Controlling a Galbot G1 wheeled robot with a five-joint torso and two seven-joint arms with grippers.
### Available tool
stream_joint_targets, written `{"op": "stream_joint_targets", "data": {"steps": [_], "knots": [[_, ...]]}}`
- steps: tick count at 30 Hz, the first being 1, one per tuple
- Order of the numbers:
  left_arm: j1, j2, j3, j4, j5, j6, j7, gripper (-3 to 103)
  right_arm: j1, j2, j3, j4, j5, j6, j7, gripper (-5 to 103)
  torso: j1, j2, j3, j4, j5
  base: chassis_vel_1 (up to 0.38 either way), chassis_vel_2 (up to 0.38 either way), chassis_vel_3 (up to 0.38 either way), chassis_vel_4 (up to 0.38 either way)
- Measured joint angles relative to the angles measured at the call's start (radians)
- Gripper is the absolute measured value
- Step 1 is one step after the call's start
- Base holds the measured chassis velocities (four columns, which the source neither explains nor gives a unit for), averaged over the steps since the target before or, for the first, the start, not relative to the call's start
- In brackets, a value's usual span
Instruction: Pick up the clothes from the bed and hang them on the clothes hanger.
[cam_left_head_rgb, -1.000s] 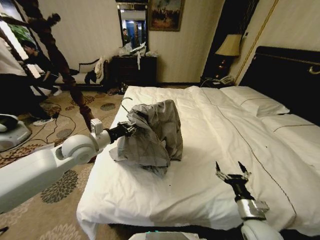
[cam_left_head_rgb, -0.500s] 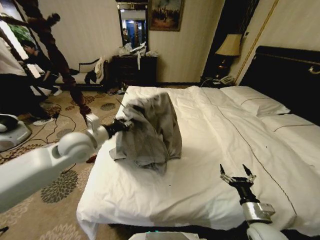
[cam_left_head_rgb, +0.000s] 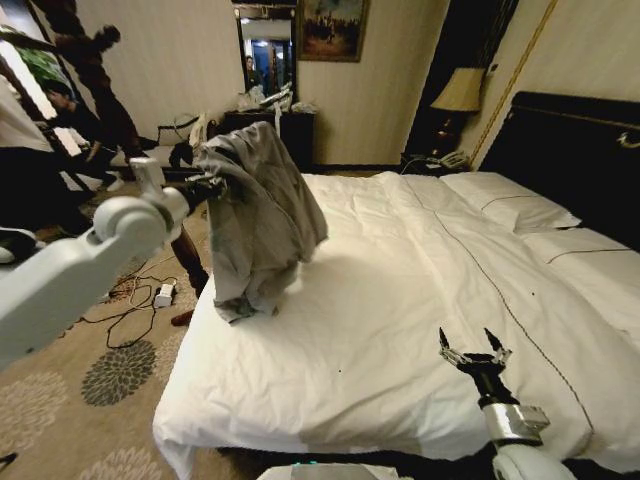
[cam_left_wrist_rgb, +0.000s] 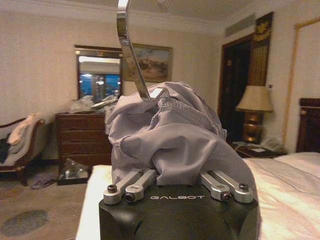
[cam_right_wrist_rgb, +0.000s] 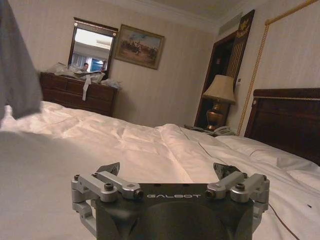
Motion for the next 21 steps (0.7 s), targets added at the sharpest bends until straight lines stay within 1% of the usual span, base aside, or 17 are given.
{"op": "stream_joint_targets", "data": {"steps": [1, 2, 4, 6, 7, 10, 11, 12, 15, 17, 18, 21], "knots": [[-0.026, -0.010, 0.007, 0.018, -0.013, 0.015, -0.012, 16, 0.000, 0.000, 0.000, 0.000, 0.000, 0.000, 0.000, 100, 0.000, 0.000, 0.000, 0.0000, -0.0001, 0.000, 0.000, 0.000, 0.000], [-0.026, -0.010, 0.007, 0.018, -0.013, 0.015, -0.012, 16, 0.000, 0.000, 0.000, 0.000, 0.000, 0.000, 0.000, 100, 0.000, 0.000, 0.000, 0.0000, -0.0001, 0.000, 0.000, 0.000, 0.000], [-0.091, -0.036, 0.026, 0.068, -0.046, 0.054, -0.035, 16, 0.000, 0.000, 0.000, 0.000, 0.000, 0.000, 0.000, 100, 0.000, 0.000, 0.000, -0.0001, 0.0000, 0.000, 0.000, 0.000, 0.000], [-0.146, -0.059, 0.044, 0.113, -0.057, 0.080, -0.043, 16, 0.000, 0.000, 0.000, 0.000, 0.000, 0.000, 0.000, 100, 0.000, 0.000, 0.000, -0.0002, -0.0001, 0.000, 0.000, 0.000, 0.000], [-0.146, -0.059, 0.044, 0.113, -0.057, 0.080, -0.043, 16, 0.000, 0.000, 0.000, 0.000, 0.000, 0.000, 0.000, 100, 0.000, 0.000, 0.000, -0.0002, -0.0001, 0.000, 0.000, 0.000, 0.000], [-0.225, -0.095, 0.066, 0.181, -0.073, 0.109, -0.054, 16, 0.000, 0.000, -0.001, 0.001, 0.000, -0.001, 0.001, 100, 0.000, 0.000, 0.000, 0.0000, 0.0000, 0.000, 0.000, 0.000, 0.000], [-0.276, -0.117, 0.087, 0.224, -0.077, 0.121, -0.055, 16, 0.000, 0.000, -0.001, 0.001, 0.000, -0.001, 0.001, 100, 0.000, 0.000, 0.000, -0.0001, -0.0001, 0.000, 0.000, 0.000, 0.000], [-0.276, -0.117, 0.087, 0.224, -0.077, 0.121, -0.055, 16, 0.000, 0.000, -0.001, 0.001, 0.000, -0.001, 0.001, 100, 0.000, 0.000, 0.000, -0.0001, -0.0001, 0.000, 0.000, 0.000, 0.000], [-0.356, -0.151, 0.113, 0.298, -0.077, 0.138, -0.055, 16, 0.000, 0.000, -0.001, 0.001, 0.000, -0.001, 0.001, 100, 0.000, 0.000, 0.000, -0.0003, 0.0001, 0.000, 0.000, 0.000, 0.000], [-0.419, -0.183, 0.125, 0.376, -0.069, 0.159, -0.054, 16, 0.000, -0.001, -0.001, 0.001, 0.000, -0.001, 0.001, 100, 0.000, 0.000, 0.000, -0.0003, 0.0001, 0.000, 0.000, 0.000, 0.000], [-0.419, -0.183, 0.125, 0.376, -0.069, 0.159, -0.054, 16, 0.000, -0.001, -0.001, 0.001, 0.000, -0.001, 0.001, 100, 0.000, 0.000, 0.000, -0.0003, 0.0001, 0.000, 0.000, 0.000, 0.000], [-0.501, -0.216, 0.160, 0.500, -0.060, 0.189, -0.054, 16, 0.000, -0.001, -0.001, 0.001, 0.000, -0.001, 0.001, 100, 0.000, 0.000, 0.000, 0.0001, 0.0000, 0.000, 0.000, 0.000, 0.000]]}}
